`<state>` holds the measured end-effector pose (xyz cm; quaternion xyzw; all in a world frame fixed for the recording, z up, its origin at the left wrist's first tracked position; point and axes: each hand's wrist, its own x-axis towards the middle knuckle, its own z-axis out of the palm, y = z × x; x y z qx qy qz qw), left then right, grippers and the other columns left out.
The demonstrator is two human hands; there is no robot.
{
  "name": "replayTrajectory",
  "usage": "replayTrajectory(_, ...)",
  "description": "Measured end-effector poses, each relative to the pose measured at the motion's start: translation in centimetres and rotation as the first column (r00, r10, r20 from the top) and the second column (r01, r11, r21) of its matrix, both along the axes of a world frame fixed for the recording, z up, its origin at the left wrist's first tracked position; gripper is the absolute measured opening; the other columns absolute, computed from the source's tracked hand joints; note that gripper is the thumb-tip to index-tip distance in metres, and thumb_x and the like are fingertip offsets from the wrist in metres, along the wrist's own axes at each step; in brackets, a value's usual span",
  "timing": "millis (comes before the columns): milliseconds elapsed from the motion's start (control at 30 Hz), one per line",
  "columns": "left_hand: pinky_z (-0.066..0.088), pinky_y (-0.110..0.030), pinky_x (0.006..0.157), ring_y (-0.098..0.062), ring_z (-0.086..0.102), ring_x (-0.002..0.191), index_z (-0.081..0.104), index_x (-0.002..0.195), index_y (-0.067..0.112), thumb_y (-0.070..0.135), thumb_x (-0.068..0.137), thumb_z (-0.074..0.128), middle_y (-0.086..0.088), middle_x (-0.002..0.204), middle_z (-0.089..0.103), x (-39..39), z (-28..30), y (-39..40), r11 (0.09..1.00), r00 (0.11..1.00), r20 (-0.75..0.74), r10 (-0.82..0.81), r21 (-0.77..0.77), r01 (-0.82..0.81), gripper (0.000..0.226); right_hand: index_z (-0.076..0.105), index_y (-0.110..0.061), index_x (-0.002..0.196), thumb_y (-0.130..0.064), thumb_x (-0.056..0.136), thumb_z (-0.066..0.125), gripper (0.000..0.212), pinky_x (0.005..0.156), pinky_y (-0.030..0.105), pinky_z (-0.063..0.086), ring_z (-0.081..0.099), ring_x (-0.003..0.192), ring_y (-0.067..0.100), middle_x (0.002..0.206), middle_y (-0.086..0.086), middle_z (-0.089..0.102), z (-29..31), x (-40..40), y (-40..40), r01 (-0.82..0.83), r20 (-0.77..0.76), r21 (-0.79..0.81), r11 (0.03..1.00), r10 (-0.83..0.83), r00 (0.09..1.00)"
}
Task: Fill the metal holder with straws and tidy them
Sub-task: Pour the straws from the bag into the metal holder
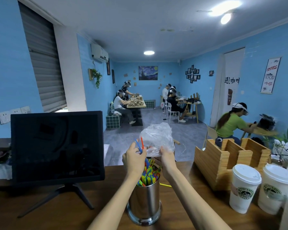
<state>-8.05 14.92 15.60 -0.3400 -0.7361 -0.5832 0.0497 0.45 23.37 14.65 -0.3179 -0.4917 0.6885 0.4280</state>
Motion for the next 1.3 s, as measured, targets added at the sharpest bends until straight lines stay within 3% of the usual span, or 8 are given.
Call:
replayTrajectory(233,0.036,-0.009,0.057,-0.01,0.064,0.077,0.068,0.084,0.01,0.024,0.095,0.068,0.002,0.082,0.074,0.3,0.0,-0.3,1.0,0.999,-0.022,0.024,-0.014,-0.025,0.018,0.069,-0.024,0.11,-0.032,0.104,0.052,0.02,0.093,0.043,0.056,0.069,0.101,0.017,0.11,0.003,0.075,-1.4,0.6,0.4,0.048,0.123,0.222,0.974,-0.076,0.989)
replayTrajectory(433,0.056,-0.029,0.068,-0.018,0.071,0.083,0.069,0.087,0.011,0.027,0.094,0.069,-0.004,0.089,0.076,-0.5,-0.4,0.0,1.0,1.0,-0.015,-0.01,-0.019,0.009,0.017,0.04,-0.022,0.133,-0.043,0.08,0.083,0.071,0.104,0.051,0.051,0.063,0.12,0.034,0.137,0.018,0.051,-1.1,3.7,2.1,0.075,0.028,0.035,0.997,-0.076,0.997)
replayTrajectory(567,0.055,-0.029,0.067,-0.012,0.07,0.078,0.069,0.088,0.017,0.026,0.093,0.07,0.002,0.086,0.076,-0.3,-0.5,0.2,0.997,0.997,-0.01,-0.073,-0.018,0.073,0.012,0.007,-0.045,0.158,-0.062,0.064,0.086,0.124,0.123,0.032,0.016,0.002,0.156,0.009,0.168,-0.015,-0.007,-1.6,4.2,1.9,-0.044,0.149,0.606,0.794,-0.059,0.987)
replayTrajectory(667,0.06,-0.033,0.073,-0.003,0.072,0.077,0.068,0.093,0.031,0.024,0.091,0.072,0.011,0.081,0.075,-0.4,-0.6,0.2,0.983,0.983,0.017,-0.182,0.006,0.182,0.009,0.014,-0.049,0.159,-0.051,0.079,0.081,0.105,0.122,0.031,0.012,-0.008,0.156,0.01,0.169,-0.012,-0.015,-1.3,3.3,2.6,-0.274,0.351,0.836,0.476,-0.08,0.933)
replayTrajectory(833,0.062,-0.033,0.072,0.0,0.071,0.075,0.065,0.086,0.039,0.019,0.093,0.07,0.011,0.08,0.074,-0.8,-0.9,0.3,0.97,0.969,0.028,-0.244,0.01,0.244,0.022,0.022,-0.047,0.158,-0.057,0.097,0.056,0.07,0.1,0.036,0.045,0.046,0.125,0.019,0.14,0.001,0.041,-0.3,2.4,3.2,-0.489,0.54,0.841,0.231,-0.321,0.778)
replayTrajectory(967,0.059,-0.024,0.075,0.001,0.071,0.083,0.069,0.096,0.035,0.022,0.094,0.071,0.018,0.085,0.072,-1.1,-1.1,0.4,0.967,0.965,0.063,-0.254,0.042,0.252,0.014,0.042,-0.031,0.153,-0.05,0.1,0.053,0.057,0.077,0.024,0.032,0.04,0.09,0.009,0.1,-0.006,0.041,0.3,2.6,3.3,-0.472,0.525,0.851,0.231,-0.379,0.762)
replayTrajectory(1100,0.057,-0.023,0.075,0.005,0.064,0.081,0.066,0.098,0.035,0.026,0.094,0.072,0.023,0.085,0.067,-1.1,-1.1,0.5,0.968,0.965,0.067,-0.252,0.034,0.25,0.012,0.075,-0.021,0.117,-0.039,0.101,0.059,0.029,0.07,0.028,0.033,0.043,0.083,0.011,0.09,-0.006,0.044,0.4,2.8,3.6,-0.429,0.494,0.87,0.245,-0.418,0.763)
replayTrajectory(1300,0.061,-0.043,0.081,-0.015,0.07,0.095,0.063,0.087,0.042,0.03,0.092,0.072,0.01,0.089,0.072,-1.4,-1.1,0.9,0.982,0.982,0.034,-0.187,-0.003,0.187,0.016,0.077,-0.014,0.106,-0.039,0.098,0.063,0.029,0.072,0.03,0.041,0.058,0.09,0.018,0.092,-0.004,0.051,0.1,2.9,3.6,-0.39,0.503,0.861,0.326,-0.434,0.747)
